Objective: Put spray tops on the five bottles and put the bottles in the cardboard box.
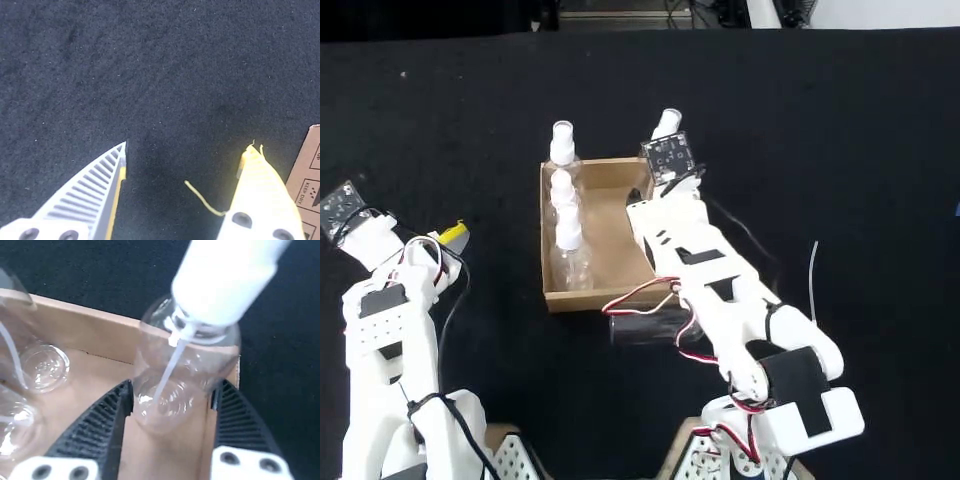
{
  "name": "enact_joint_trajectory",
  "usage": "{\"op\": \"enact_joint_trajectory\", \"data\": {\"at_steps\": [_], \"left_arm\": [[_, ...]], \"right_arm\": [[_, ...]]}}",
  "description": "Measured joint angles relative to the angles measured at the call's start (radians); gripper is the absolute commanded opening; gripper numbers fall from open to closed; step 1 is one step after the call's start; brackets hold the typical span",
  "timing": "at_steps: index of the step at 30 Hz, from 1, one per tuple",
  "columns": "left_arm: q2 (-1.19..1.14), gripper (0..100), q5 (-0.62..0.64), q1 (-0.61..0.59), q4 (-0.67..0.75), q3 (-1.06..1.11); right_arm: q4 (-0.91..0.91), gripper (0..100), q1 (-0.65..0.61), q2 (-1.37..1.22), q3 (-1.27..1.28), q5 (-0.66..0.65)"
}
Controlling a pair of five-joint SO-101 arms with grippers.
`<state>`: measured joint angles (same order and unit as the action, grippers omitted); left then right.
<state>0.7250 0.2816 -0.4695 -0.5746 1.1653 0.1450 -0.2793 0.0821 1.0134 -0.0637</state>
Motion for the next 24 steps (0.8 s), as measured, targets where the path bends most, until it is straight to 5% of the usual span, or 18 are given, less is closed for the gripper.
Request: {"op": "enact_joint_trajectory", "data": {"at_steps": [17, 24], "left_arm": [[0.000, 34, 0.000, 0.000, 0.000, 0.000], [0.000, 34, 0.000, 0.000, 0.000, 0.000]], "right_arm": [[0.000, 23.6, -0.006, 0.000, 0.000, -0.094], [0.000, 39.3, -0.014, 0.000, 0.000, -0.094]]}}
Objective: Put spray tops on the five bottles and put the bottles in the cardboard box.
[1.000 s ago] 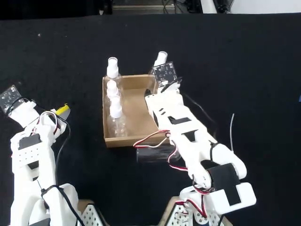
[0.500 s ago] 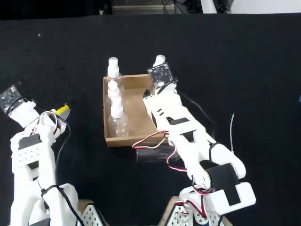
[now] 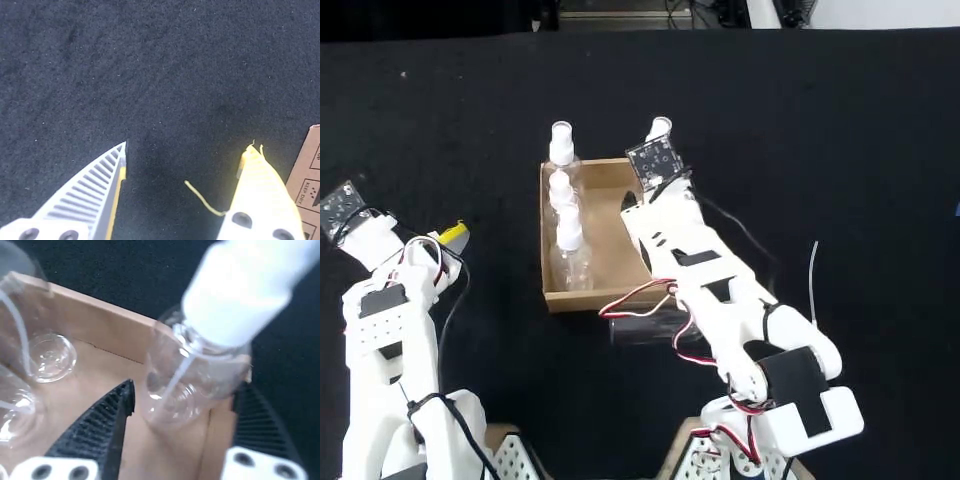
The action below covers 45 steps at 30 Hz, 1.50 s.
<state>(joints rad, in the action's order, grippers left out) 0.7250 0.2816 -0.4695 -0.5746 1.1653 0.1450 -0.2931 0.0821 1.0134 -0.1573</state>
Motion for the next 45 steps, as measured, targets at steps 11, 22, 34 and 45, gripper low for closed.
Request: {"op": "enact_joint_trajectory", "data": {"at_steps": [11, 22, 34, 45], "left_arm": [[0.000, 34, 0.000, 0.000, 0.000, 0.000], [0.000, 34, 0.000, 0.000, 0.000, 0.000], [0.000, 34, 0.000, 0.000, 0.000, 0.000], [0.000, 34, 0.000, 0.000, 0.000, 0.000]], "right_arm": [[-0.009, 39.3, 0.002, 0.000, 0.000, -0.002], [-0.015, 39.0, -0.023, 0.000, 0.000, -0.002], [-0.015, 39.0, -0.023, 0.014, 0.000, -0.002], [-0.107, 39.0, -0.023, 0.100, 0.000, 0.000]]}}
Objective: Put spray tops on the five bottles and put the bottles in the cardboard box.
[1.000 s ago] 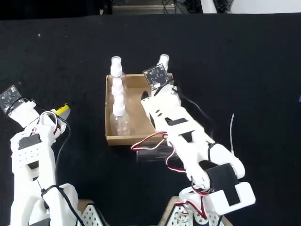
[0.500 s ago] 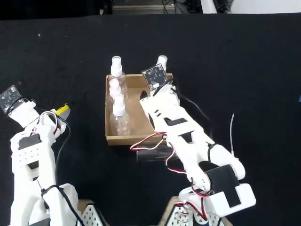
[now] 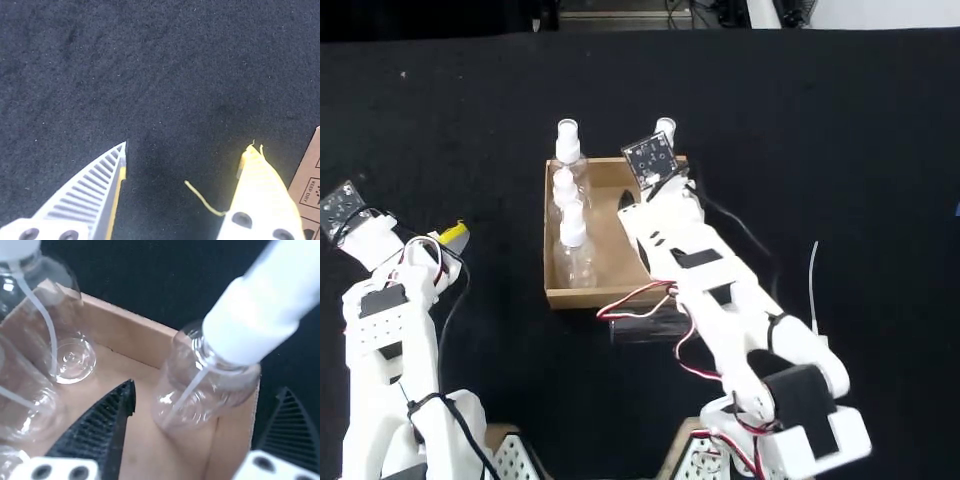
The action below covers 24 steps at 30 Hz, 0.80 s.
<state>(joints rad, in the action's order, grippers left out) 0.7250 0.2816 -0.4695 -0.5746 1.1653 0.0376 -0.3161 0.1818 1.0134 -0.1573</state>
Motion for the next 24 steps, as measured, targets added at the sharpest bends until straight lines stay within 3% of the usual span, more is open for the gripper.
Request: {"op": "enact_joint_trajectory", "data": {"at_steps": [16, 24], "left_arm": [[0.000, 34, 0.000, 0.000, 0.000, 0.000], [0.000, 34, 0.000, 0.000, 0.000, 0.000]], "right_arm": [[-0.020, 39.0, 0.000, 0.020, 0.000, 0.000], [-0.161, 39.0, 0.000, 0.152, 0.000, 0.000]]}}
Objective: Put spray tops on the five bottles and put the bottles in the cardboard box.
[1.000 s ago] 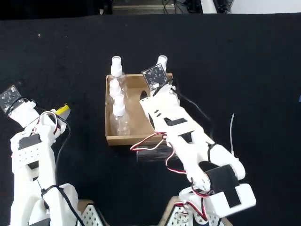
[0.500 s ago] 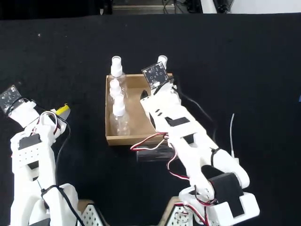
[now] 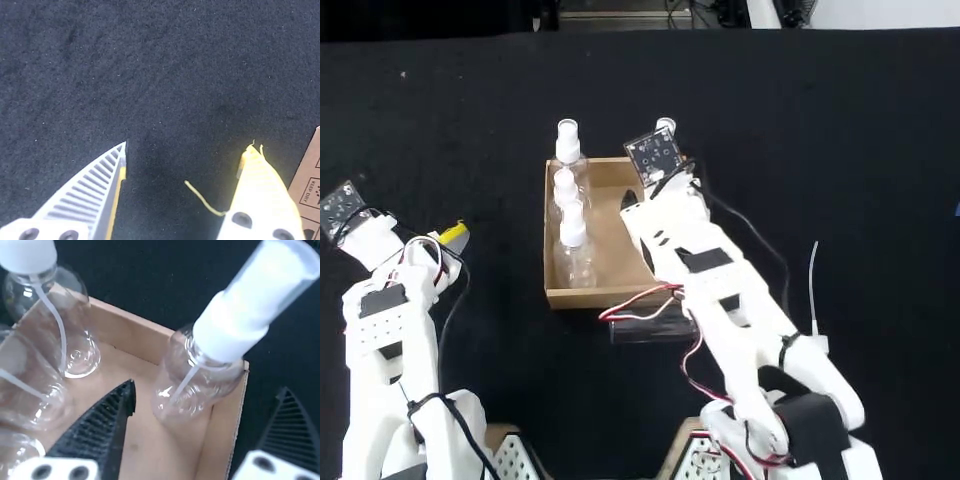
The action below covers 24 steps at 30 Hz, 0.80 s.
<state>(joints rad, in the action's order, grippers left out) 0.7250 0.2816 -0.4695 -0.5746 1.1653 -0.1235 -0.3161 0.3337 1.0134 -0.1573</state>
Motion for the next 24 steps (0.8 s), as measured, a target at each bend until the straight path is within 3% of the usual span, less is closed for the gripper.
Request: {"op": "enact_joint_trajectory", "data": {"at_steps": [8, 16, 24], "left_arm": [[0.000, 34, 0.000, 0.000, 0.000, 0.000], [0.000, 34, 0.000, 0.000, 0.000, 0.000], [0.000, 34, 0.000, 0.000, 0.000, 0.000]], "right_arm": [[-0.057, 38.9, 0.000, 0.002, -0.005, 0.000], [-0.305, 38.9, 0.000, 0.002, -0.141, 0.120], [-0.520, 38.9, 0.000, 0.002, -0.230, 0.130]]}}
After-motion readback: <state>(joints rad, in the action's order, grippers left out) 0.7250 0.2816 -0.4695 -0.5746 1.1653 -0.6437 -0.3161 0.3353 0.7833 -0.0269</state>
